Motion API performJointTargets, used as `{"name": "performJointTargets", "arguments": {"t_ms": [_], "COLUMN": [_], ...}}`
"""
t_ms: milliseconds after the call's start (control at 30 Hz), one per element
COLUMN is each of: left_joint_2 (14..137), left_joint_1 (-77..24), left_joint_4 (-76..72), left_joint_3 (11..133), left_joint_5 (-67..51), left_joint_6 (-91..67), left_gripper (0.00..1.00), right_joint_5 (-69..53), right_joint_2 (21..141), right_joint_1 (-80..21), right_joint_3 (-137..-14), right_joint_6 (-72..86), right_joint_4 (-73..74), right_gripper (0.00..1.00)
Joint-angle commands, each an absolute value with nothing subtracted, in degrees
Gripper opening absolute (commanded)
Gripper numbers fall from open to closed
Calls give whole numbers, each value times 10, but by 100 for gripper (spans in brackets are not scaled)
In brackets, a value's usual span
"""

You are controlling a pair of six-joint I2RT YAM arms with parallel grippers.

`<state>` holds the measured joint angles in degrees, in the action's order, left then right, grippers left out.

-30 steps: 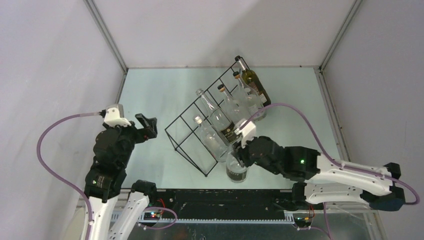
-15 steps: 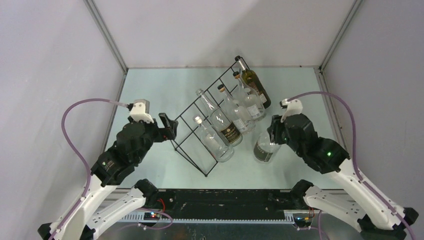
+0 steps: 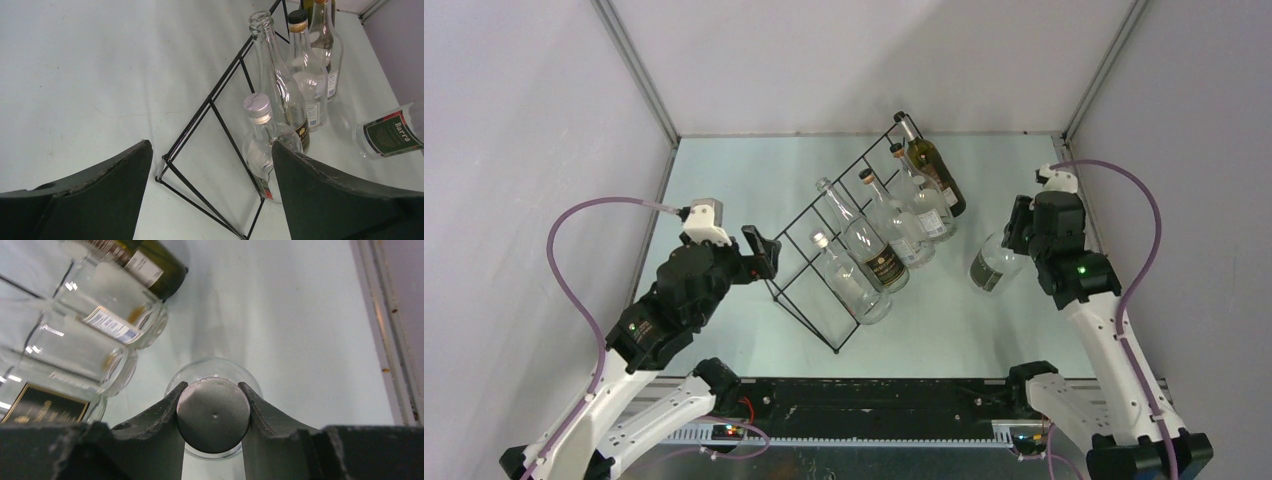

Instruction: Take the wine bottle off the wine rack

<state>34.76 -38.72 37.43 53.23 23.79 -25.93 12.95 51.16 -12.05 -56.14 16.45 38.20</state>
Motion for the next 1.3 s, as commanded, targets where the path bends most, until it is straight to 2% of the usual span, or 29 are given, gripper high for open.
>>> {"name": "performJointTargets", "arguments": {"t_ms": [0, 300, 1100, 1233, 1267], "left_joint_2": [352, 376, 367, 365, 365], "left_joint_1": [-392, -392, -392, -392, -392], "left_joint_4": [358, 351, 381, 381, 381], "left_joint_3": [531, 534, 495, 483, 479], "left_joint_5": [229, 182, 207, 212, 213], "left_joint_6": [-254, -249, -266, -289, -294], "left_gripper": [97, 98, 100, 100, 100], "right_joint_5": [134, 178, 131, 124, 126], "right_joint_2": [520, 569, 722, 731, 734], "right_joint_1": [-82, -26, 28, 31, 31], "right_joint_3": [-585, -585, -625, -629, -632], "right_joint_6": [139, 93, 47, 55, 57], "right_joint_4": [225, 124, 7, 22, 31], "right_gripper": [0, 0, 0, 22, 32]}}
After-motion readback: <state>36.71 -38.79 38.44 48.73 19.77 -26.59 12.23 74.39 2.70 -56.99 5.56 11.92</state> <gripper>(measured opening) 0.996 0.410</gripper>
